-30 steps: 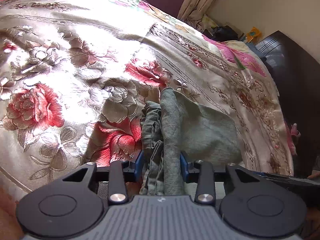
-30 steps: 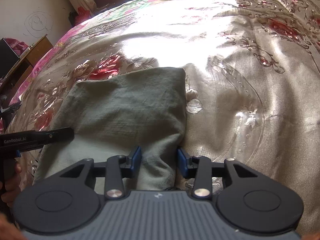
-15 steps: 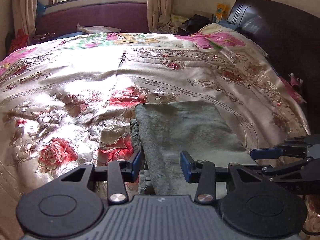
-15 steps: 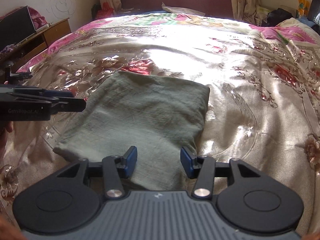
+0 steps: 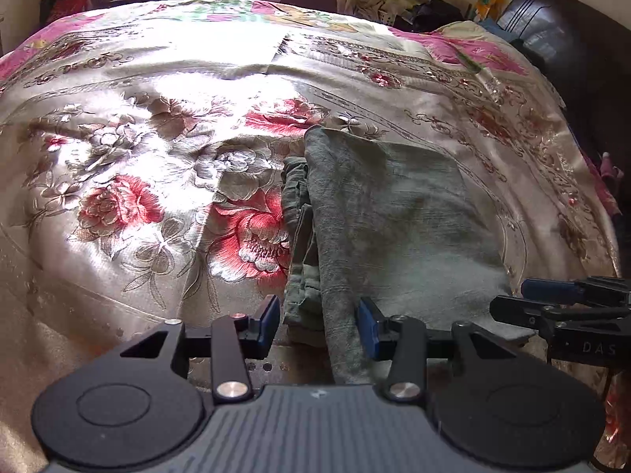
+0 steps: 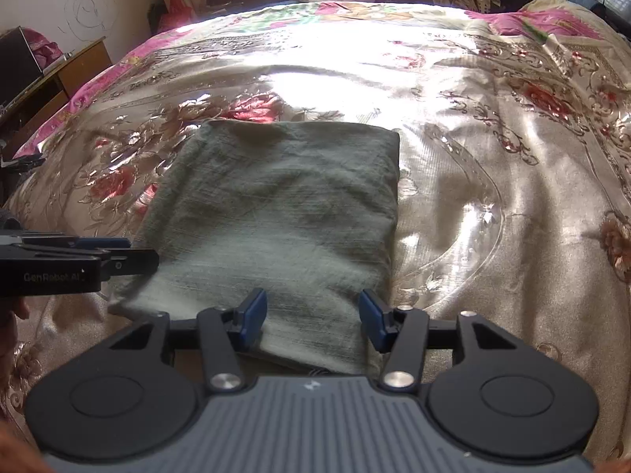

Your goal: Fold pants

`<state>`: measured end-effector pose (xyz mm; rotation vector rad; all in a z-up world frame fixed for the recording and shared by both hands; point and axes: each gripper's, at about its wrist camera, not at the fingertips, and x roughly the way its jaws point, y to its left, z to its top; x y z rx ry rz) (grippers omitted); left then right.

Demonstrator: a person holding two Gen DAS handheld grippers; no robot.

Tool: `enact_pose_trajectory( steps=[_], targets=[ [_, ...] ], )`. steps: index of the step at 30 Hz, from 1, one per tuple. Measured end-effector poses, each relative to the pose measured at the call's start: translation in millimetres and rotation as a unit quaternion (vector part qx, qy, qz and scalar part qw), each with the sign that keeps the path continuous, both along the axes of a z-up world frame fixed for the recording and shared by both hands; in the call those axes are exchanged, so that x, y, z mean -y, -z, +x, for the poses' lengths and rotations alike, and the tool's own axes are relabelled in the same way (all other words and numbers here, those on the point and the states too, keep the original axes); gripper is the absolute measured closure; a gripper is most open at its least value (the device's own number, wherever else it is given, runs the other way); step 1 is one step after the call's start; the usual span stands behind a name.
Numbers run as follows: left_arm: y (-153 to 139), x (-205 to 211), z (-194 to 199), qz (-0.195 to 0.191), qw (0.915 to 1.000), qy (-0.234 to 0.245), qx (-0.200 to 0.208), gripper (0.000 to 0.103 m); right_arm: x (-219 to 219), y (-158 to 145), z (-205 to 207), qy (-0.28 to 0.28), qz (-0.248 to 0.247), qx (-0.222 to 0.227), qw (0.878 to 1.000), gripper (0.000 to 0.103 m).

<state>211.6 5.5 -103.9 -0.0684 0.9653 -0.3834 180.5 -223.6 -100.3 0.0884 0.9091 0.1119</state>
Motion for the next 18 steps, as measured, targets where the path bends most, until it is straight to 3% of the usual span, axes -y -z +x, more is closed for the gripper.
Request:
enact_pose_trajectory(
  steps=[2, 6, 13, 18],
  targets=[
    [-4.4, -5.1, -2.6, 0.005, 0.9999, -0.012, -0.010, 0.045, -0.6, -6.5, -3.9, 0.011, -0.006, -0.001, 1.000, 0.038],
    [-13.7, -11.8, -14.9, 0.026, 0.9992, -0.024, -0.019, 0.039, -2.6, -15.7, -14.8, 0.022, -0.006, -0.005, 1.000, 0.036],
    [-33.9, -22.2, -46.8, 0.052, 0.9978, -0.040, -0.007, 0.019, -17.6, -37.1, -48.7, 0.029, -0.027, 0.008, 0.999, 0.023],
    [-40.0, -23.7, -69.1, 0.063, 0.9972, -0.041, -0.004, 0.013, -26.4, -43.8, -66.2, 0.045, -0.036, 0.003, 0.998, 0.013]
  ],
)
